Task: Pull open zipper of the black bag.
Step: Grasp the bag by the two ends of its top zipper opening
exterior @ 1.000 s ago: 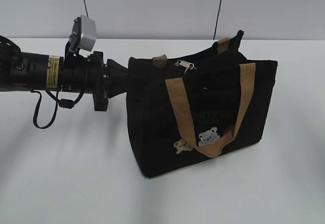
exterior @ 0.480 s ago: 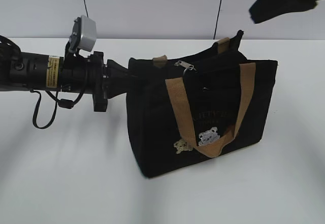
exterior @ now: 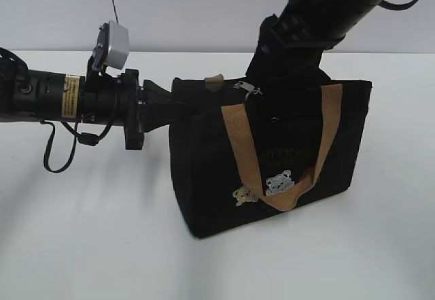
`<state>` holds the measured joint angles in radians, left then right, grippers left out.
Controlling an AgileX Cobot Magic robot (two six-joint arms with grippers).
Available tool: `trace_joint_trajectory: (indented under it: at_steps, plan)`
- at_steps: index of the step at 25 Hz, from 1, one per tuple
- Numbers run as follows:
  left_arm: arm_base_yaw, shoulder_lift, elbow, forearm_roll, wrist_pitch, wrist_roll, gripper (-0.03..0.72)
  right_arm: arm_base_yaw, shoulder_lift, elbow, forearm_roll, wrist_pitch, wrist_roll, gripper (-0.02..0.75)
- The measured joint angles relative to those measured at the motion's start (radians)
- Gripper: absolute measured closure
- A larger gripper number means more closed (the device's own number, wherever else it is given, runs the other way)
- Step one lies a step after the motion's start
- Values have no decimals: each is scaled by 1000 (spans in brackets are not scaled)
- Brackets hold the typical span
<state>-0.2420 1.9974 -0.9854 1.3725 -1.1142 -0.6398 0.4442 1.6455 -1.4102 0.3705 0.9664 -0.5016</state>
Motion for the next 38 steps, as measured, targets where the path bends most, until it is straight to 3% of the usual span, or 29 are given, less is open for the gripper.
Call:
trace_joint_trajectory:
  at_steps: [10, 22, 38]
  plan:
    - [0, 0, 0, 1, 0, 0, 673, 16, 58, -1, 103, -71, 1, 350]
    - [0, 0, -4, 13, -2, 0, 673, 16, 83, -1, 21, -97, 24, 356]
    - [0, 0, -7, 18, -1, 0, 673, 16, 84, -1, 75, -51, 28, 487]
